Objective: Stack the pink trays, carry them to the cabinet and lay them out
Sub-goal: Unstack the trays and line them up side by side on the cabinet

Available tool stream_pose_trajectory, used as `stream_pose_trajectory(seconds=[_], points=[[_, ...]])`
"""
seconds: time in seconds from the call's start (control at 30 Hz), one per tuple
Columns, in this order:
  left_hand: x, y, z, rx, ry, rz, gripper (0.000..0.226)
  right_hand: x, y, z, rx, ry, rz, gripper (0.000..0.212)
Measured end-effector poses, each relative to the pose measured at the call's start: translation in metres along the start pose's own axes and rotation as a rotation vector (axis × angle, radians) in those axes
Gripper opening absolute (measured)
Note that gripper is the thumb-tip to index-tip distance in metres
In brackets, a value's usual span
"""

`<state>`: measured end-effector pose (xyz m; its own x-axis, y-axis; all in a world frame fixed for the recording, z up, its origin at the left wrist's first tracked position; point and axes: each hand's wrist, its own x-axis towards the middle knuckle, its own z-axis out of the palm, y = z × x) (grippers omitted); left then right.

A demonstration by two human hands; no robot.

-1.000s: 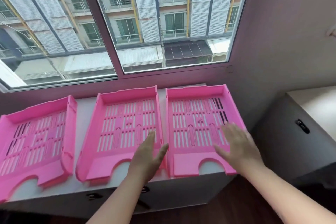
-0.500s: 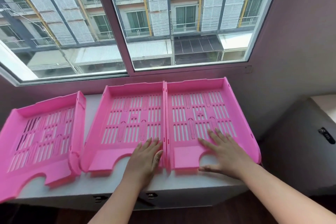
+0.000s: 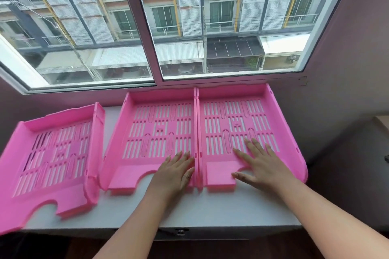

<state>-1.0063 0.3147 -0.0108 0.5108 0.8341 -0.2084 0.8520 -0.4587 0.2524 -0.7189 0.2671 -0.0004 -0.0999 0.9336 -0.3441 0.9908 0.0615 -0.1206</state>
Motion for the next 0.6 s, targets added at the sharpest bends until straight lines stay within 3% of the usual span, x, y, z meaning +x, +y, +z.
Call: stream_pose_trajectory(seconds=[0.1, 0.17, 0.27, 0.37, 0.43, 0.5, 0.6], points=[[-0.01, 0.0, -0.013, 0.129, -0.017, 0.016, 0.087, 0.0, -0.02, -0.008, 0.141, 0.048, 0.063, 0.096], [-0.028, -0.015, -0.018, 0.221, 0.077, -0.051, 0.069, 0.002, -0.049, -0.012, 0.262, 0.14, 0.065, 0.093], [-0.065, -0.052, -0.022, 0.19, 0.361, -0.248, 0.061, 0.006, -0.101, -0.011, 0.487, 0.211, 0.075, 0.094], [-0.097, -0.091, -0.029, 0.018, 0.534, -0.586, 0.071, 0.011, -0.145, -0.005, 0.681, 0.21, 0.156, 0.093], [-0.11, -0.111, -0.035, -0.208, 0.495, -0.727, 0.083, 0.015, -0.164, 0.0, 0.752, 0.25, 0.245, 0.09], [-0.115, -0.126, -0.035, -0.465, 0.408, -0.743, 0.084, 0.019, -0.176, 0.004, 0.72, 0.32, 0.328, 0.086], [-0.116, -0.135, -0.033, -0.52, 0.306, -0.676, 0.092, 0.022, -0.184, 0.006, 0.632, 0.39, 0.399, 0.079]])
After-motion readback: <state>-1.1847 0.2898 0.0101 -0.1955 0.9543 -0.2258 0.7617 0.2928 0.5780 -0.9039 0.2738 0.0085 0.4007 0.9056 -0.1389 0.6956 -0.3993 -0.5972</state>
